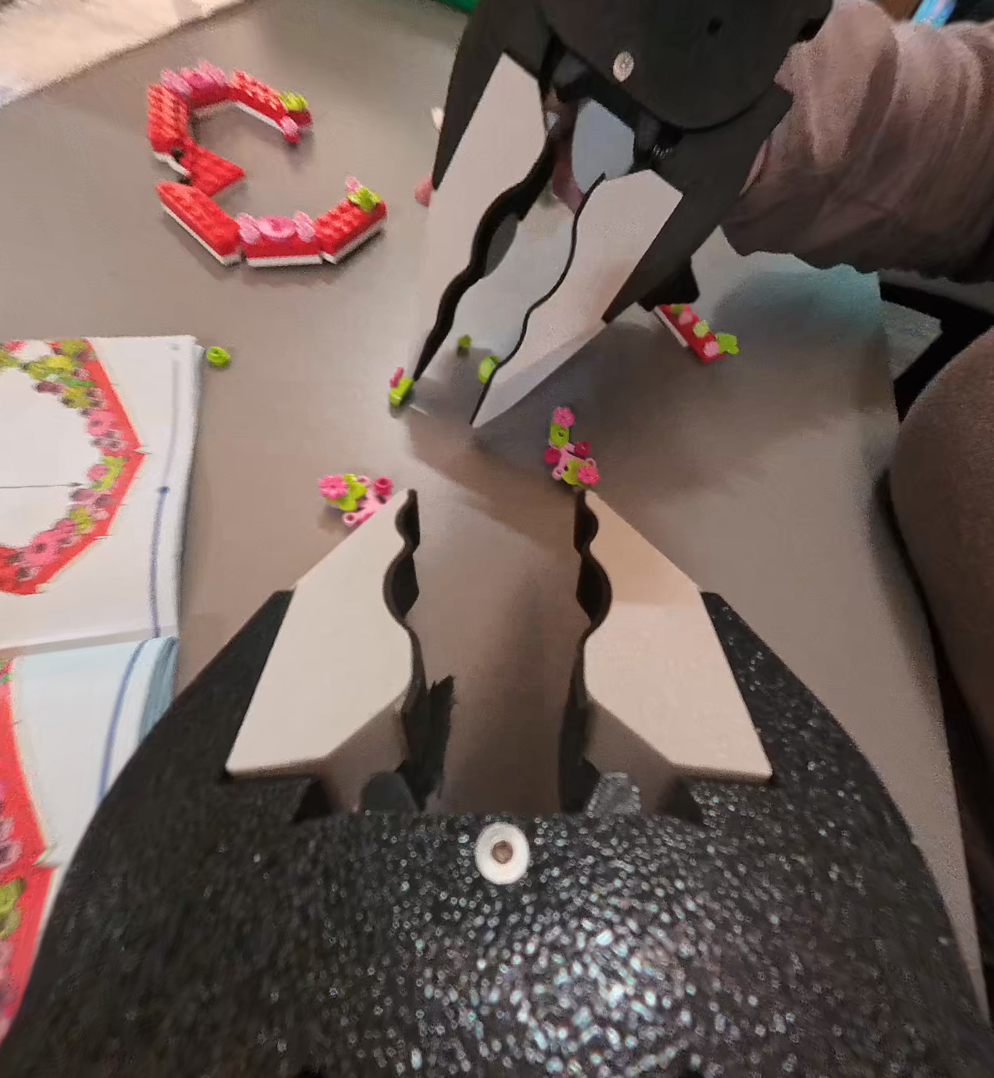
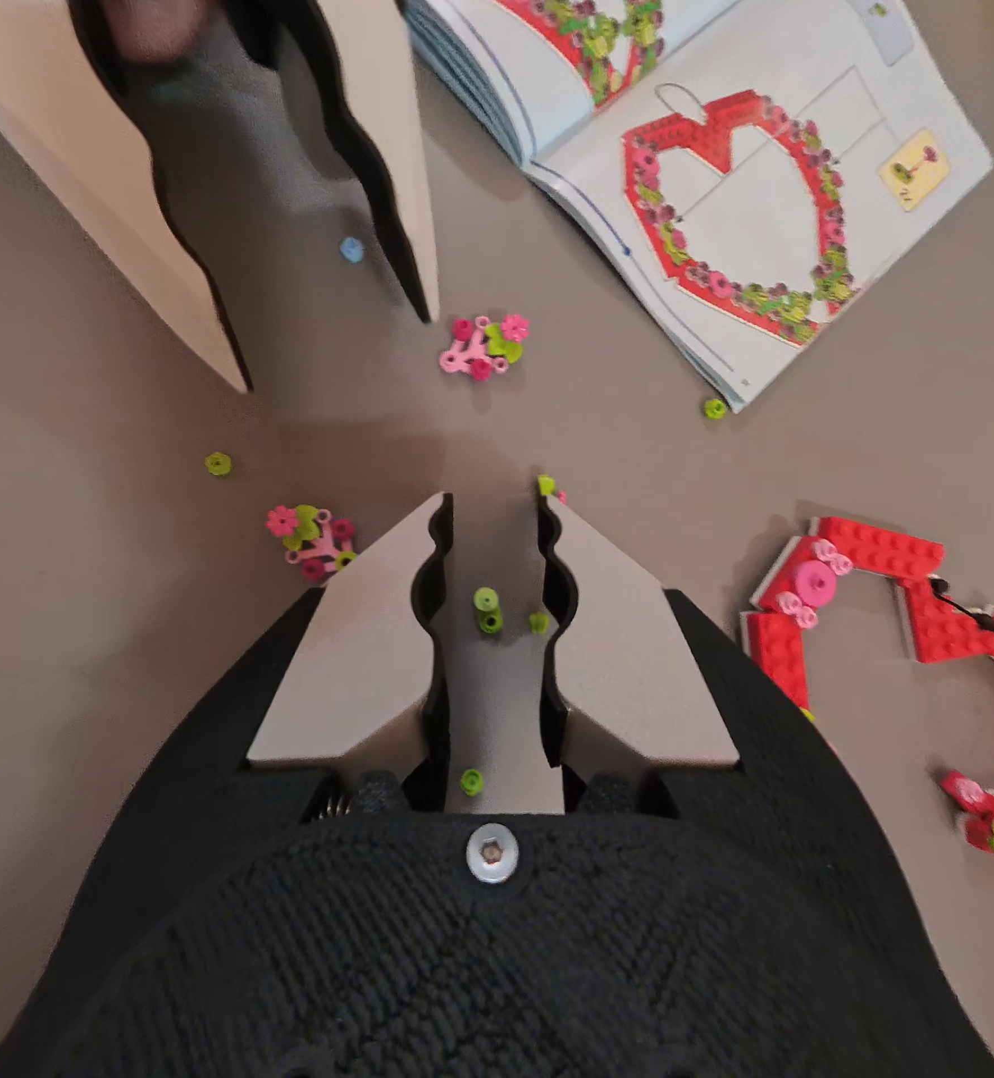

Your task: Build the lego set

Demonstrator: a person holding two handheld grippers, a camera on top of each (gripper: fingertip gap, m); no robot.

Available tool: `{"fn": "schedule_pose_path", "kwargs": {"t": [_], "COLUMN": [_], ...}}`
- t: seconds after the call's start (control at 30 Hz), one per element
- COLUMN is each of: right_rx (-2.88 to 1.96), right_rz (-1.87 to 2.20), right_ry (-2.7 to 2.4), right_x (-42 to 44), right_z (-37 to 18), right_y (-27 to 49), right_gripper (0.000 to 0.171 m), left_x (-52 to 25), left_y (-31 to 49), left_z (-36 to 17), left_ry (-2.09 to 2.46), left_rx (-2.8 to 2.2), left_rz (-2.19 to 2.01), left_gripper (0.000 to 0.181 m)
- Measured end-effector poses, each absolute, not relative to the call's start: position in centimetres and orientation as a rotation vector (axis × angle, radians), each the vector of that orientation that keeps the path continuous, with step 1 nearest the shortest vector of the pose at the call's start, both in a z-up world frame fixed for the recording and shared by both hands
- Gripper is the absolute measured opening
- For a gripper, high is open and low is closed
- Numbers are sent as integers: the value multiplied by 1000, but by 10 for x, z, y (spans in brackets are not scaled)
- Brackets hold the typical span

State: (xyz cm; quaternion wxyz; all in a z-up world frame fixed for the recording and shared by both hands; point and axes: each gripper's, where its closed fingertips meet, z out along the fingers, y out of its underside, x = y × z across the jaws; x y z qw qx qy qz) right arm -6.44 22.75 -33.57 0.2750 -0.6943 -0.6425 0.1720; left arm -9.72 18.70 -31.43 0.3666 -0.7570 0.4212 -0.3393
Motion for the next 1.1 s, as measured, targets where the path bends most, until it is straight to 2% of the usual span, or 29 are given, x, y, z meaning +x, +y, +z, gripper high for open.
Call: {"fn": "schedule_pose_path", "kwargs": {"t": [0.03, 0.37, 0.7, 0.83, 0.97, 1.1], "right_rx": [-1875, -1857, -1668, -1651, -1876, -1933], "right_rz": [453, 432, 325, 328, 578, 611], "right_ry": [-1712, -1739, -1894, -1894, -1711, -1639], "right_x": [-62, -56, -60, -62, -66, -66], "right_z": [-335, -338, -343, -343, -339, -341], "right_y": [232, 248, 242, 237, 234, 235], "right_gripper": [28, 25, 0, 2, 25, 24], "left_x": [-100, -119, -116, -113, -113, -115], "left_y": [190, 211, 213, 212, 212, 213], "left_z": [-310, -299, -303, -310, -315, -315], "left_ry": [1062, 965, 978, 1003, 1024, 1016], "left_rx": [-1931, -1873, -1864, -1883, -1899, -1906], "left_rz": [-860, -717, -689, -674, -651, -644], "left_gripper": [50, 43, 38, 35, 34, 33]}}
